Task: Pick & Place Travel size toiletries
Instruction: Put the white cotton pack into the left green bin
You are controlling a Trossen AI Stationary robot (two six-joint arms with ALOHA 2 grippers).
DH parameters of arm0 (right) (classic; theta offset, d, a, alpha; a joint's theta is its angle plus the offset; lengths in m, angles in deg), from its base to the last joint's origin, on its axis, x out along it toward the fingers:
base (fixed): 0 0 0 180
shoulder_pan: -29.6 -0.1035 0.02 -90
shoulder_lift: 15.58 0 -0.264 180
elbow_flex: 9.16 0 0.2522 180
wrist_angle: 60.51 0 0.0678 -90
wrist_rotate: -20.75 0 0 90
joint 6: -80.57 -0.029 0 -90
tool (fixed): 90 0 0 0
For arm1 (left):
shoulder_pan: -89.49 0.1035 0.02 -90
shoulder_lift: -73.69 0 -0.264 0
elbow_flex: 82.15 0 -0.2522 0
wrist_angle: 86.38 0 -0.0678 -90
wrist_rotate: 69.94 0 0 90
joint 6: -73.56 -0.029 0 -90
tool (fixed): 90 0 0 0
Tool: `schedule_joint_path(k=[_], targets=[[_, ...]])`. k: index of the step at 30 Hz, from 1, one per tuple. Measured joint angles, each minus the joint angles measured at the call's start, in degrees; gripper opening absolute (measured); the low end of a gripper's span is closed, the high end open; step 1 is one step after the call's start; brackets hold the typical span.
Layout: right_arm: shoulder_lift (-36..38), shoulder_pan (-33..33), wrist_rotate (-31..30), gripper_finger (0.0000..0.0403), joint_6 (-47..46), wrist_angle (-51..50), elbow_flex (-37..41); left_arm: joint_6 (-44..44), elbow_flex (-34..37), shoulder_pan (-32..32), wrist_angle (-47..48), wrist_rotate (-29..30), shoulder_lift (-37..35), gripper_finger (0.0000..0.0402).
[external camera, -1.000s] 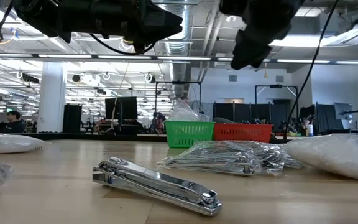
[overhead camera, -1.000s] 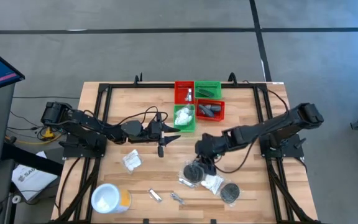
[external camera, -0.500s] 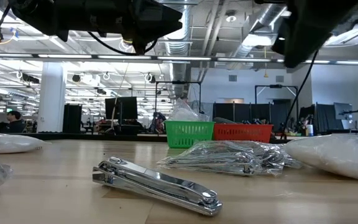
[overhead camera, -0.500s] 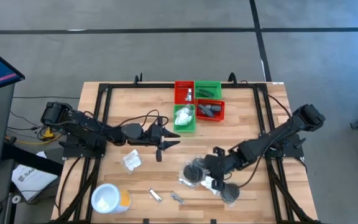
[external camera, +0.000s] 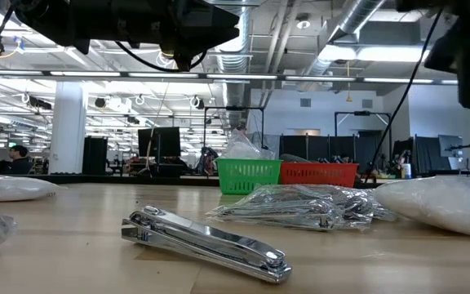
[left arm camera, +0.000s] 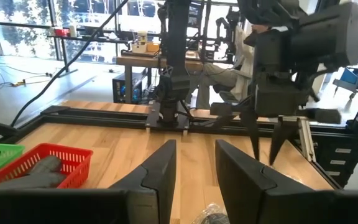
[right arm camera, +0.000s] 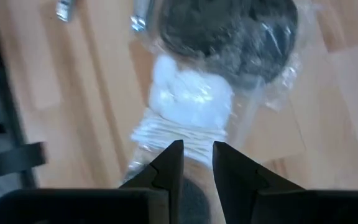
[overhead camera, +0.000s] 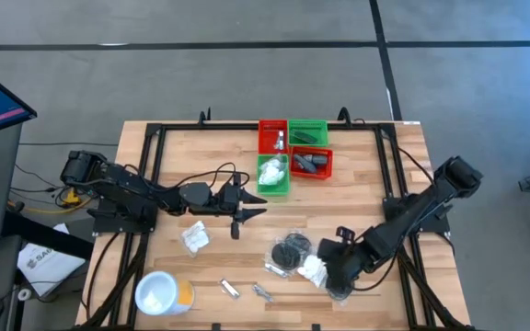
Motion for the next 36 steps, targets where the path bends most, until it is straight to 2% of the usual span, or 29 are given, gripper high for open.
schedule_joint_path(k=[15,30,36], targets=[[-9.4,0.1,-2.07,0.0077,-2.7,-3.2,0.02,0.07,0.0,0.04,0.24,0.04,0.0,0.0104],[-10.47,0.8,-4.08,0.0077,-5.93,-3.28,0.04,0.17,0.0,0.04,0.53,0.04,0.0,0.0104],[-13.03,0.8,-4.17,0.0077,-6.23,-1.96,0.02,0.17,0.0,0.04,0.68,0.04,0.0,0.0104]])
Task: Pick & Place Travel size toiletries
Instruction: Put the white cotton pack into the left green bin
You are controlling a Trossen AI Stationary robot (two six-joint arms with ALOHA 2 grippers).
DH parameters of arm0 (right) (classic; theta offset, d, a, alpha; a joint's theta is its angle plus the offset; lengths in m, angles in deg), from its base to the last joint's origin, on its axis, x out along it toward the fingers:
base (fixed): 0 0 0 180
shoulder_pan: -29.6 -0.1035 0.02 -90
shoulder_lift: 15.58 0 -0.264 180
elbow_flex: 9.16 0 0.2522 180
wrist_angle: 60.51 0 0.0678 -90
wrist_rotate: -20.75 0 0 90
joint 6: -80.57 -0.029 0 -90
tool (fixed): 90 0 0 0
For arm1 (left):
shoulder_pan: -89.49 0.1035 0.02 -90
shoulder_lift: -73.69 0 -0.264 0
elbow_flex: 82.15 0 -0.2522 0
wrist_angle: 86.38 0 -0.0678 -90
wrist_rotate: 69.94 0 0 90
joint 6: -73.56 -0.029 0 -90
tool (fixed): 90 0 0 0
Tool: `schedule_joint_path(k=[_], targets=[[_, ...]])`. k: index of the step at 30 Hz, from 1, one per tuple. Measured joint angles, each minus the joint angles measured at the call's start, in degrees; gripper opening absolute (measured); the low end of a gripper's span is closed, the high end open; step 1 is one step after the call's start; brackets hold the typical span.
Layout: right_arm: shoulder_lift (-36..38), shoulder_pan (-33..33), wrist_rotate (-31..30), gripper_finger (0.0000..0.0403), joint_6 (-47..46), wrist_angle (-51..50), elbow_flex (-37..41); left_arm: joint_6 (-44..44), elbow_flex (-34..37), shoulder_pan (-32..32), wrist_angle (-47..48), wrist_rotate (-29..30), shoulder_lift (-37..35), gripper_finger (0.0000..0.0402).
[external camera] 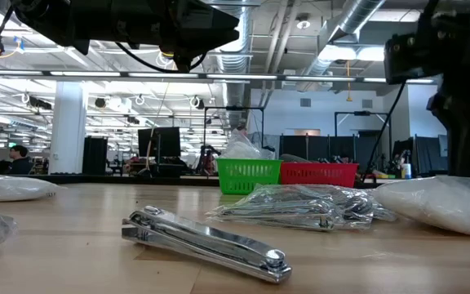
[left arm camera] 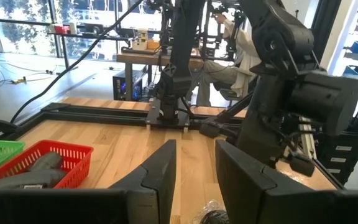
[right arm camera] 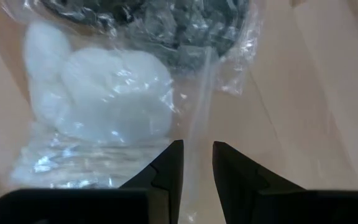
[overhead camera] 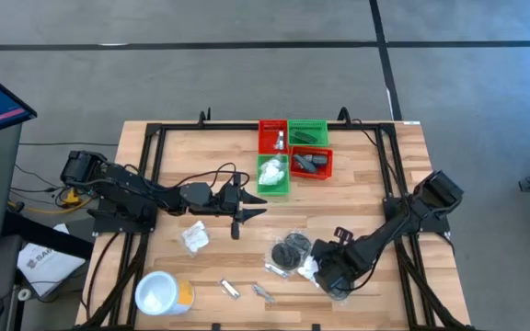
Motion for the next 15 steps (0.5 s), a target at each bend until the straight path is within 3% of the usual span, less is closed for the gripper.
schedule_joint_path(k=[9,15], targets=[[-1.24,0.0,-1.04,0.0075,0.1,0.25,0.01,0.0,0.0,0.0,0.2,0.04,0.0,0.0104],[-1.24,0.12,-1.33,0.003,0.1,0.5,0.02,0.02,0.0,0.0,0.19,0.04,0.0,0.0104]])
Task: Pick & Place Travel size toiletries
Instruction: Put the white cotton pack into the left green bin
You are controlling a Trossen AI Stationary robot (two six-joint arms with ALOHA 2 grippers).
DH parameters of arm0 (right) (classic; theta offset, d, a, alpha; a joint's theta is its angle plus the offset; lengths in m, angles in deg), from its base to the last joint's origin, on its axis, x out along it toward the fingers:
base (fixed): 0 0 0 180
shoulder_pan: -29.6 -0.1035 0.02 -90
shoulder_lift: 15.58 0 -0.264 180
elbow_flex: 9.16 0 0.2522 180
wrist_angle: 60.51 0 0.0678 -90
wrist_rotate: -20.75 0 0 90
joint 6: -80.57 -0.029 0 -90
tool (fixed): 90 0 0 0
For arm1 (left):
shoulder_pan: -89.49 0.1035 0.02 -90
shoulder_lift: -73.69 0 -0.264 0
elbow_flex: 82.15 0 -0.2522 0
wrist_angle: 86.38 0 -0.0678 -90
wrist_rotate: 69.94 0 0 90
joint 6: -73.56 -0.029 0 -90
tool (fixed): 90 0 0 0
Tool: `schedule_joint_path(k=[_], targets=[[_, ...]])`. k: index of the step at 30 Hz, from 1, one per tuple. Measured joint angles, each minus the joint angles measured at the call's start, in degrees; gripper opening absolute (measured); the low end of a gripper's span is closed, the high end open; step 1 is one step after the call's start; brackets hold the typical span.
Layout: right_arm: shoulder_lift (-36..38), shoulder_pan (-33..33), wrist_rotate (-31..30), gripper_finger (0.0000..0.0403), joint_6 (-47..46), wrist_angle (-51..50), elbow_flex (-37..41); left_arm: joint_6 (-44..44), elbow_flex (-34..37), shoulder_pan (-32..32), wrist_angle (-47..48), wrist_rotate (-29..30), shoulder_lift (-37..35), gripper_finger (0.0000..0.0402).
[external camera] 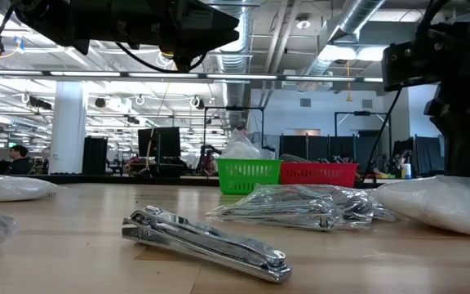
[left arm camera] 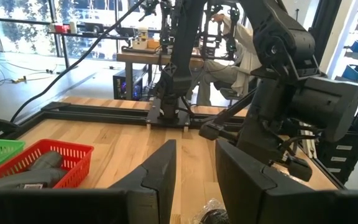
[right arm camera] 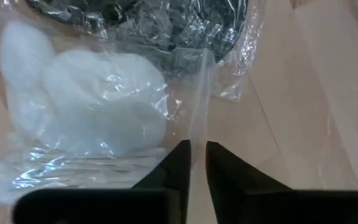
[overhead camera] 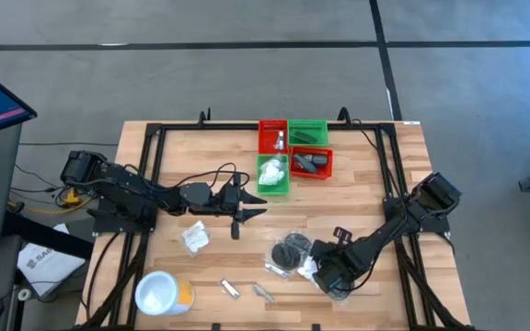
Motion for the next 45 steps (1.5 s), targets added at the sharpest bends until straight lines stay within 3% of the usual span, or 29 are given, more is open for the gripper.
schedule_joint_path(k=[3,20,37,45], targets=[[0.0,0.25,0.0,0.0006,0.02,0.0,0.0,-0.01,0.0,0.0,-0.02,0.0,0.0,0.0104],[3.38,0.12,-1.18,0.0,-0.85,-2.03,-0.48,0.0,0.0,0.0,-0.03,-0.02,0.0,0.0104],[15.04,-0.62,-8.94,0.0,3.36,-1.66,-1.3,0.0,0.0,0.0,-0.06,-0.04,0.0,0.0104],[17.03,-0.06,-13.07,0.0,10.1,-1.86,-6.02,1.51,0.0,0.0,-0.21,-0.07,0.0,0.0104]])
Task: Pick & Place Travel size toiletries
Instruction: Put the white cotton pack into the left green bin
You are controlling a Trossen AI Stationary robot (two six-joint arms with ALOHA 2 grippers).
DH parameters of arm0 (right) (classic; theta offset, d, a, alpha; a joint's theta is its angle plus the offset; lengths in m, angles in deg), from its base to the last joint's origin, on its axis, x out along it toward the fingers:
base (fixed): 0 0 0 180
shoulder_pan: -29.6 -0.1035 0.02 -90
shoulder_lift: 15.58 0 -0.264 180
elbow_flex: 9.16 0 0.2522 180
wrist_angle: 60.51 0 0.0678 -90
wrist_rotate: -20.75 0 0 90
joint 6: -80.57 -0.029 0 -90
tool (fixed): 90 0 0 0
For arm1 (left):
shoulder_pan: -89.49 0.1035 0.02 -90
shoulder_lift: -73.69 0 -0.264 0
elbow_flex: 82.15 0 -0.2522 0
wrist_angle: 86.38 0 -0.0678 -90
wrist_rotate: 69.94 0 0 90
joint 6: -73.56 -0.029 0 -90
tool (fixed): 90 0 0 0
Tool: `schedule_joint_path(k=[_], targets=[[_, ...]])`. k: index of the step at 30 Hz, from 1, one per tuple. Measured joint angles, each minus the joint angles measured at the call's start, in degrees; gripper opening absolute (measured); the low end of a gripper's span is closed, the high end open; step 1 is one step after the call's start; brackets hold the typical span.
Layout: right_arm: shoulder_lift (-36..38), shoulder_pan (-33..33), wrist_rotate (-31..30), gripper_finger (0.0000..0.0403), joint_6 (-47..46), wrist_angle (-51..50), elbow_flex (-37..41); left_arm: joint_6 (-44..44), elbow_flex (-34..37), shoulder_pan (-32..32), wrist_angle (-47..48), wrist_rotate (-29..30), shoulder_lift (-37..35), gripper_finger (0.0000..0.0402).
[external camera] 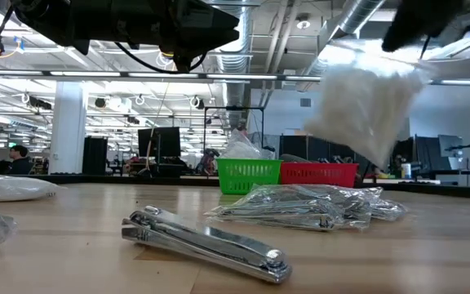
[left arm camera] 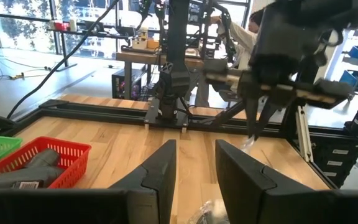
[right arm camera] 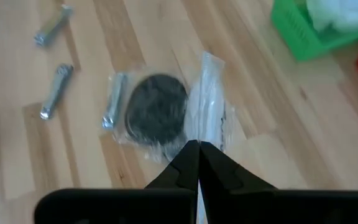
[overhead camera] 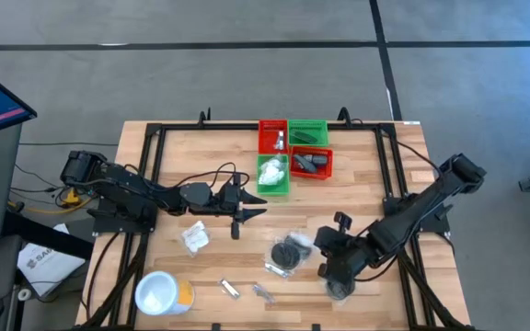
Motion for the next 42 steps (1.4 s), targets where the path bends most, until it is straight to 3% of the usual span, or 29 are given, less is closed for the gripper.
schedule_joint_path(k=[6,13,42], targets=[[0.0,2.1,-0.13,0.0,5.49,-0.02,-2.93,0.02,0.0,0.0,-0.03,-0.39,0.0,0.0104],[0.0,4.89,-0.06,0.0,10.72,-0.06,-5.48,0.02,0.0,-0.02,-0.44,-5.14,0.0,0.0104],[0.0,12.01,0.09,0.0,25.11,3.42,-13.21,1.51,0.0,-0.01,-1.82,-7.21,0.0,0.0104]])
